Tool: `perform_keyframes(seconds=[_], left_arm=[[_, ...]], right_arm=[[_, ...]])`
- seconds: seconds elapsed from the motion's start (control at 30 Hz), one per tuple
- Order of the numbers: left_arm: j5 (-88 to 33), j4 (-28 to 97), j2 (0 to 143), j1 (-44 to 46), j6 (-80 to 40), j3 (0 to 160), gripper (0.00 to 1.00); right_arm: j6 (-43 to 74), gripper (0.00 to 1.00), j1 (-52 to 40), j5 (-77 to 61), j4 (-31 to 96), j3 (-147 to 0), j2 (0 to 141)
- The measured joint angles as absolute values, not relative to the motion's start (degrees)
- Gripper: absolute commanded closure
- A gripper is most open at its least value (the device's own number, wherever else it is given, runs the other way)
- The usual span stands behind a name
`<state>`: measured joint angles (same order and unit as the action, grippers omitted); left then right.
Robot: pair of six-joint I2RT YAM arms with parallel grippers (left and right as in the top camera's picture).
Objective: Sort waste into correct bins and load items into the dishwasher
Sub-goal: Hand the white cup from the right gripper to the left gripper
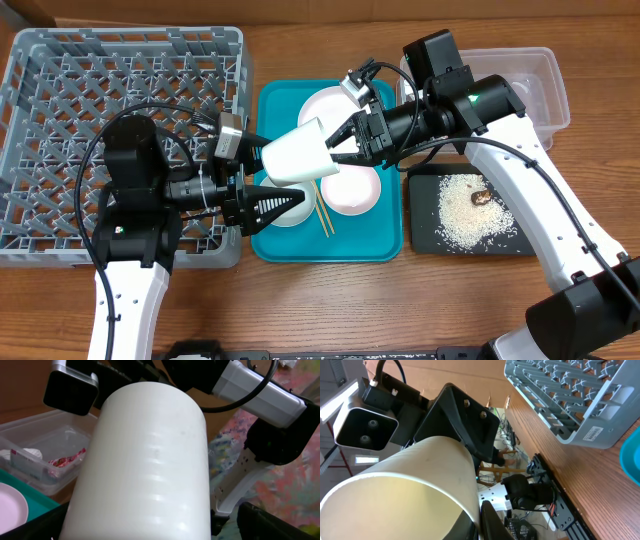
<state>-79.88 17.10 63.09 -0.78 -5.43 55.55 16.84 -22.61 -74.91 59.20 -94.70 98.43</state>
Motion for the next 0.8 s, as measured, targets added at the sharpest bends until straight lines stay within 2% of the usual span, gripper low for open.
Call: perform_keyframes(seconds=[0.27,0.4,0.8], left_arm=[[-79.22,16.21,63.09,-0.71,-5.43,55.55,0.0],[-79.05,15.07,63.09,-0.71,-5.43,55.55,0.09],[-78.85,14.13,63.09,-0.73,-5.43,55.55,0.25]], right_arm=[[16.84,0.96,-23.0,-75.22,59.18,-94.7,98.43],[16.84,0.96,-23.38,-75.44,59.18,-94.7,98.43],[16.84,0.96,-23.4,-75.61,59.13,-94.7,98.43]])
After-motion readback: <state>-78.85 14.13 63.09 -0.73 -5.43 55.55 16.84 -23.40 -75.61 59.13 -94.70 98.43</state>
